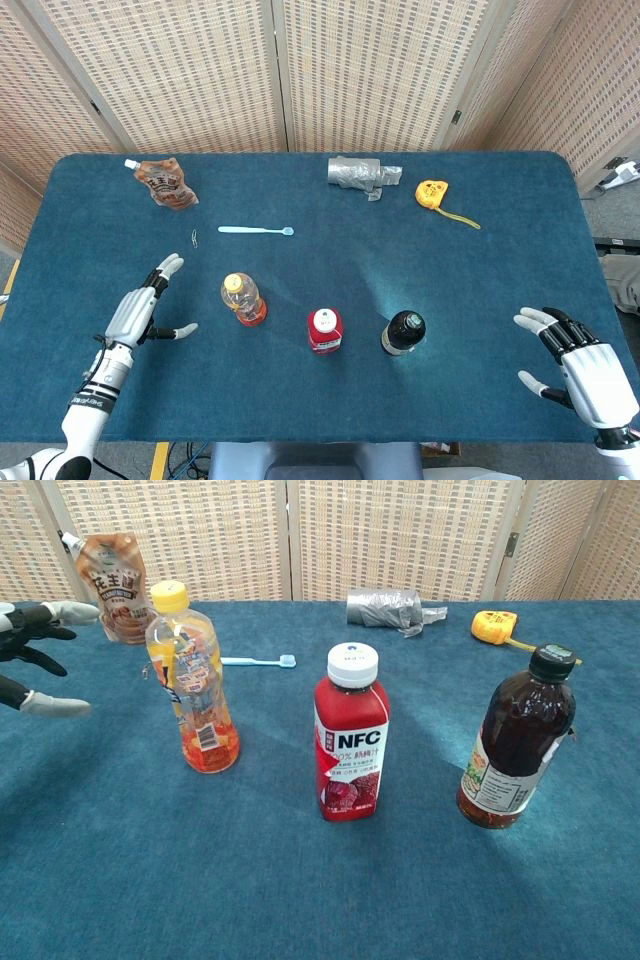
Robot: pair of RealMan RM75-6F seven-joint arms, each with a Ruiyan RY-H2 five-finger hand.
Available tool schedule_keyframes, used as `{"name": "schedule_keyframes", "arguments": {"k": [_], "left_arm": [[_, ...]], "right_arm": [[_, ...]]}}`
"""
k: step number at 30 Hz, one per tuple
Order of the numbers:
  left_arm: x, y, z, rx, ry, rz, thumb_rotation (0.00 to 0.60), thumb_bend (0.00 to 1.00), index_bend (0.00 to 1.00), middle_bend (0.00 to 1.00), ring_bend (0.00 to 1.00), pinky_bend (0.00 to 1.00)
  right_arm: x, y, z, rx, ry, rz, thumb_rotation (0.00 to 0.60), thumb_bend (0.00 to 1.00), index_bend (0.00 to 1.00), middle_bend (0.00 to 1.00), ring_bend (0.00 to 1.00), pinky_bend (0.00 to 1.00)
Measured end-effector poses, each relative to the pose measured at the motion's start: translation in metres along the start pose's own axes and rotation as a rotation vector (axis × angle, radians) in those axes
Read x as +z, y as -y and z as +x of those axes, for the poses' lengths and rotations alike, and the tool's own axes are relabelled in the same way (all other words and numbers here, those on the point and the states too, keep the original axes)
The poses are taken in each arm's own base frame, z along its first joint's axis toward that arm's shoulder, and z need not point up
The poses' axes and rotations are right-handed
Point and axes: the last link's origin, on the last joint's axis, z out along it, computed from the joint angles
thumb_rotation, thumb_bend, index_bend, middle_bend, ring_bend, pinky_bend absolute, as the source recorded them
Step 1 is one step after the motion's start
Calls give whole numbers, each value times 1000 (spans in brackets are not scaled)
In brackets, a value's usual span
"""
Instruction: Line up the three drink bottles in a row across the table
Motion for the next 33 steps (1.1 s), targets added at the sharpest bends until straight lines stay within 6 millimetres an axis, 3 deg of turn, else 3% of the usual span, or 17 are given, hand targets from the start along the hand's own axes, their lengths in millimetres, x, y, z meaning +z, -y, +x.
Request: {"name": "schedule_keyframes", "arguments": {"k": [18, 33], "left_arm": [[23, -22, -16, -267, 150, 10, 600, 107, 0, 0, 18, 194], [42, -30, -29, -291, 166, 3, 600, 106, 2, 0, 31, 194]], "right_arm": [[3, -1, -3, 18, 5, -2, 600, 105, 286, 264, 171, 343], [5, -3, -4, 30, 6, -11, 600, 118, 286, 270, 171, 343]]}}
